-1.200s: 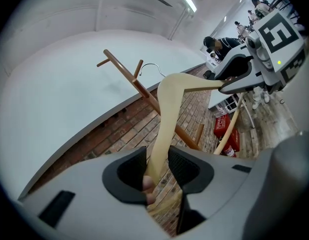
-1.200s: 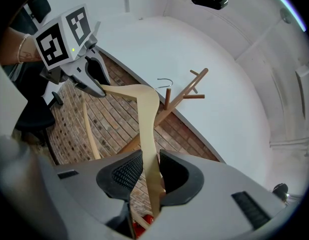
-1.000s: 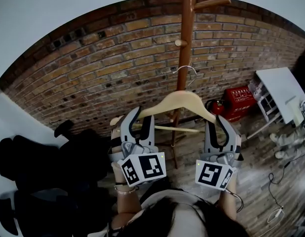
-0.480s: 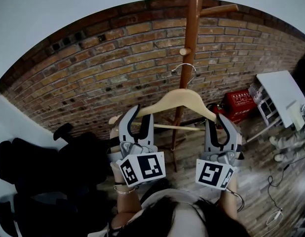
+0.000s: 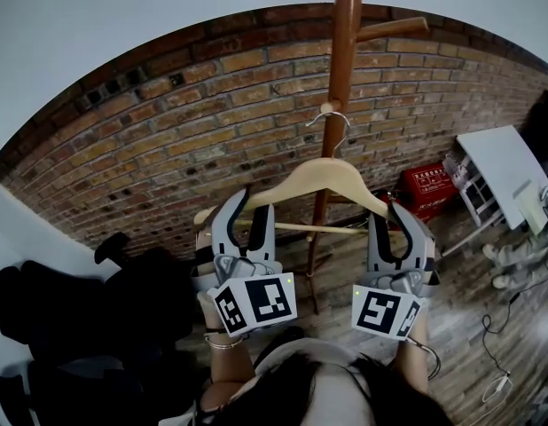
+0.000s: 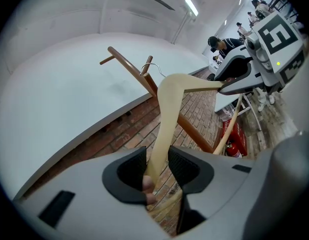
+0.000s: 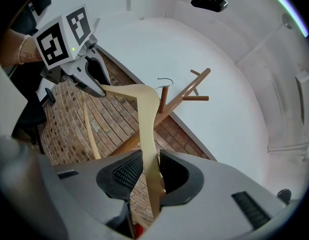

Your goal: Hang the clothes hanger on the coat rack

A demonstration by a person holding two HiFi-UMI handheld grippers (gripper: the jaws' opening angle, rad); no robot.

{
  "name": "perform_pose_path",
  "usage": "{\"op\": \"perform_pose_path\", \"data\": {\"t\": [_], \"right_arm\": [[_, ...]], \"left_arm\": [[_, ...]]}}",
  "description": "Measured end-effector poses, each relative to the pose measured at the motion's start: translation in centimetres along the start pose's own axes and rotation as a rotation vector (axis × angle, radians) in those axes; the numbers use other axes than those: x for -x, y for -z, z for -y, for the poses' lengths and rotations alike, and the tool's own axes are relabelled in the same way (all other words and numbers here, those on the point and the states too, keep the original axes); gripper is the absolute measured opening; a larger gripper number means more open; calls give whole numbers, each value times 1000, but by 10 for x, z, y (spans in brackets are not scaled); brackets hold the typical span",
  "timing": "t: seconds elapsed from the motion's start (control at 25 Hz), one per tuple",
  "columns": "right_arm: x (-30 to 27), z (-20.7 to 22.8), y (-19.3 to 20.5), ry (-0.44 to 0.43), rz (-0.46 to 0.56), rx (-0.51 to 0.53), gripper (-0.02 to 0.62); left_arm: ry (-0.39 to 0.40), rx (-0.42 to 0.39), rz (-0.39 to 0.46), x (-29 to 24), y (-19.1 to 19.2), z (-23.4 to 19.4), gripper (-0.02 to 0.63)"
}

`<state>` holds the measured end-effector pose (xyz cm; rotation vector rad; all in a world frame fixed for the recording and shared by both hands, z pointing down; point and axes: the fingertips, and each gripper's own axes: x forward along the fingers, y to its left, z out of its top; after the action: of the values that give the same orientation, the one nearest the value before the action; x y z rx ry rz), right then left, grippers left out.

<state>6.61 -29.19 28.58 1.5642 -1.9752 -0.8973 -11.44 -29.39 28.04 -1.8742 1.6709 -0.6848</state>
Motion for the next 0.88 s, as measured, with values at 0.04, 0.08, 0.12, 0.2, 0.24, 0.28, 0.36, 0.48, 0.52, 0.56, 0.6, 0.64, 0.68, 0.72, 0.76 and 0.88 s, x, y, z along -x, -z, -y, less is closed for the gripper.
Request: {"op": "perform_pose_path", "data": {"t": [0.04, 0.08, 0.12, 0.2, 0.24, 0.28, 0.36, 0.48, 0.52, 0.56, 0.6, 0.64, 0.68, 0.72, 0.76, 0.88], "right_arm": [[-1, 1, -1, 3, 1, 1, 121], [-3, 2, -2, 5, 2, 1, 121], [-4, 2, -2, 6, 3, 1, 121], [-7, 3, -3, 7, 1, 1, 120], [-8, 3, -4, 10, 0, 1, 120], [-9, 4, -5, 13, 2, 1, 120], [-11, 6, -5, 20, 4, -3, 121], [-15, 5, -4, 21, 1, -9, 121], [-17, 5, -3, 20, -1, -10, 120], [-18, 4, -3, 19, -2, -11, 120], [-19, 4, -2, 18, -4, -11, 120], [-21, 3, -1, 16, -6, -12, 121], [-22, 3, 0, 14, -8, -13, 121], [-23, 2, 1, 11, -10, -14, 121], [-25, 1, 3, 9, -12, -16, 121], [-28, 0, 6, 6, -18, -23, 121]], "left_arm": [[0, 0, 2, -1, 0, -1, 140], [-1, -1, 3, -3, -1, -2, 140], [-2, -2, 4, -4, -1, -4, 138], [-2, -4, 5, -7, -1, -6, 138], [-1, -5, 6, -8, -1, -6, 140], [-1, -5, 6, -9, -1, -7, 140], [1, -7, 8, -12, -1, -7, 140], [7, -10, 5, -16, 0, -7, 140], [10, -11, 3, -17, 0, -7, 140], [12, -11, 1, -19, 1, -7, 140], [14, -12, -1, -20, 2, -7, 140], [16, -13, -2, -22, 2, -6, 140], [18, -13, -4, -23, 3, -6, 140], [20, -13, -4, -25, 3, -5, 140], [22, -13, -5, -26, 3, -5, 138], [27, -14, -7, -30, 6, -3, 140]]}}
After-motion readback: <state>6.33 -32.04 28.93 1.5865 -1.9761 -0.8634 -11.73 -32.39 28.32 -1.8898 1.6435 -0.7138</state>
